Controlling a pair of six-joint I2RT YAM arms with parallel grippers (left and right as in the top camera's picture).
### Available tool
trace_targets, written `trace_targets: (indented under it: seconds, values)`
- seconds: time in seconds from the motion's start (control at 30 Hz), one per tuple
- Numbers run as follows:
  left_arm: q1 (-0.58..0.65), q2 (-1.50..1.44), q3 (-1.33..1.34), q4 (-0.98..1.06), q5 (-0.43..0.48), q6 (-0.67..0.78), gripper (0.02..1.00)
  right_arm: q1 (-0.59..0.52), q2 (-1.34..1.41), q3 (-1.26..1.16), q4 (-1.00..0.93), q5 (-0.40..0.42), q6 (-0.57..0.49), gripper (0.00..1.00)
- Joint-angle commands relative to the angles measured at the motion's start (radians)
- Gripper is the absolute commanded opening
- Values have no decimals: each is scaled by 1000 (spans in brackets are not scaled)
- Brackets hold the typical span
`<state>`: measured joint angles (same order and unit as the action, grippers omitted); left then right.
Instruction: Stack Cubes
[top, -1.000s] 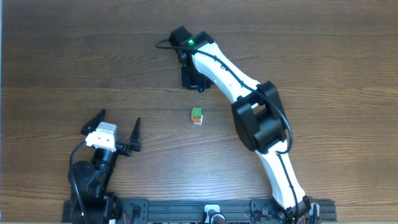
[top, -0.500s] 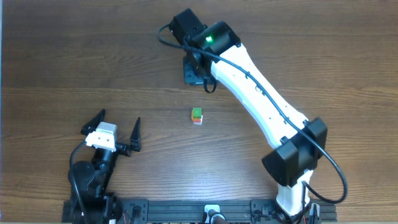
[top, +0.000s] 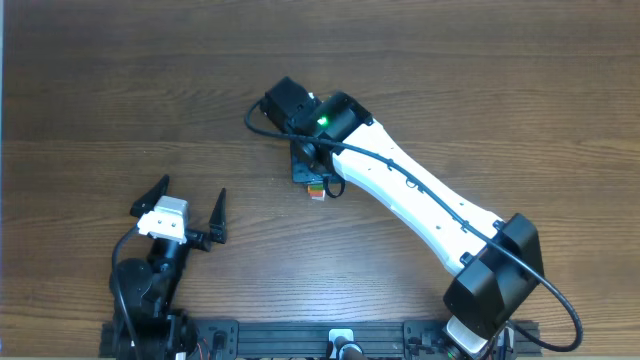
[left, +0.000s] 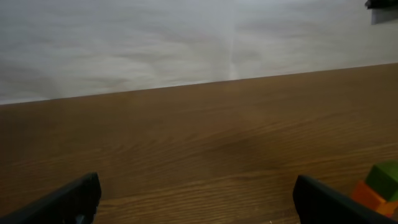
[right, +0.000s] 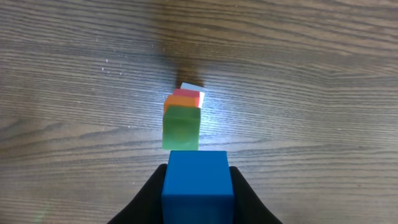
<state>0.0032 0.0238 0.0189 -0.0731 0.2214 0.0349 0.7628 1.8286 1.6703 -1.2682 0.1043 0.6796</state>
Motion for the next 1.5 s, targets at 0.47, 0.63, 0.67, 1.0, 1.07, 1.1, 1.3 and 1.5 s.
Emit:
trace_targets:
  seconds: [0.47, 0.63, 0.67, 1.0, 1.07, 1.1, 1.3, 1.5]
  values:
    - [5, -4, -5, 3, 10, 14, 1000, 24, 48, -18, 54, -36, 31, 12]
    - [5, -4, -5, 3, 10, 14, 1000, 23, 56, -18, 48, -37, 31, 12]
    - [5, -4, -5, 3, 10, 14, 998, 23, 56, -18, 48, -37, 31, 12]
    - [5, -4, -5, 3, 10, 14, 1000, 23, 77, -18, 45, -44, 30, 12]
    - [5, -4, -5, 3, 10, 14, 1000, 21, 79, -18, 46, -44, 30, 12]
    - [5, -4, -5, 3, 10, 14, 1000, 19, 79, -18, 45, -45, 30, 12]
    - [5, -4, -5, 3, 10, 14, 1000, 13, 82, -18, 39, -55, 30, 9]
    - [5, -4, -5, 3, 10, 14, 1000, 8, 83, -18, 37, -59, 30, 12]
